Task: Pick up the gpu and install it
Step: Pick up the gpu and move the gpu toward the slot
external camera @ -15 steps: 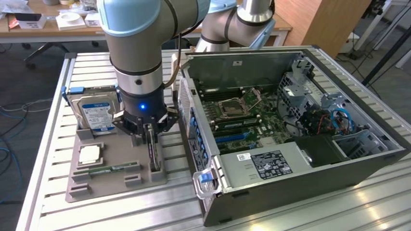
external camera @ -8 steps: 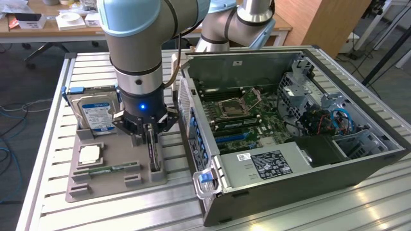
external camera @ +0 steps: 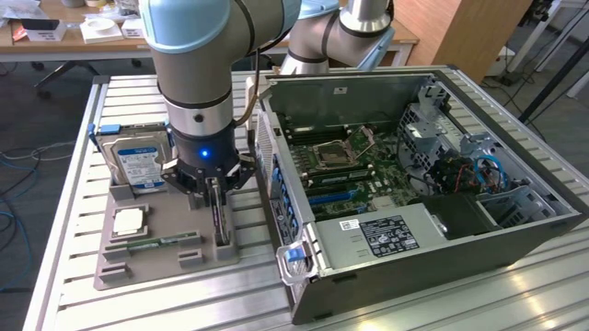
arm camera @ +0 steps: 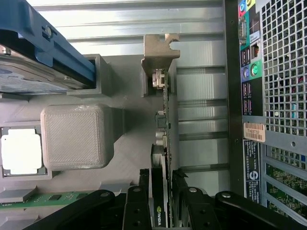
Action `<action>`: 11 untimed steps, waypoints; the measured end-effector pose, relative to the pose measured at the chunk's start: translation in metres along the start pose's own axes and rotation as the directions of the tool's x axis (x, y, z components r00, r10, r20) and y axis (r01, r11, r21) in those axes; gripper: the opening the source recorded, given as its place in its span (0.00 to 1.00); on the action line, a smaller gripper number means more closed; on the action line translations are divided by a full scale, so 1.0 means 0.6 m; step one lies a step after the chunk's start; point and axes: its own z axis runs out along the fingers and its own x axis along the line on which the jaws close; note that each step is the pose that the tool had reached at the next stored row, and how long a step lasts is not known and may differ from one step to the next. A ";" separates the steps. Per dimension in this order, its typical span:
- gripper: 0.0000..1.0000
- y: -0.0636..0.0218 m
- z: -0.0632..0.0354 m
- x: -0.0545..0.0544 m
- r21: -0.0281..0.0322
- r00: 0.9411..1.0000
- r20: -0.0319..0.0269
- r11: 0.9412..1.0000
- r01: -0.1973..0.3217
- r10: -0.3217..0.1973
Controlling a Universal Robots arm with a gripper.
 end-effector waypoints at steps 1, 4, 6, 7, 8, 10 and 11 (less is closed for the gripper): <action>0.33 0.000 0.000 0.000 0.000 1.000 0.000 1.000 0.000 0.000; 0.33 0.000 0.002 0.000 0.000 1.000 0.000 1.000 0.000 0.000; 0.33 0.000 0.002 0.000 0.000 1.000 0.000 1.000 0.000 0.000; 0.33 0.000 0.002 0.000 0.000 1.000 0.000 1.000 0.000 0.000; 0.33 0.000 0.002 0.000 0.000 1.000 0.000 1.000 0.000 0.000; 0.33 0.000 0.002 0.000 0.000 1.000 0.000 1.000 0.000 0.000; 0.33 0.000 0.002 0.000 0.000 1.000 0.000 1.000 0.000 0.000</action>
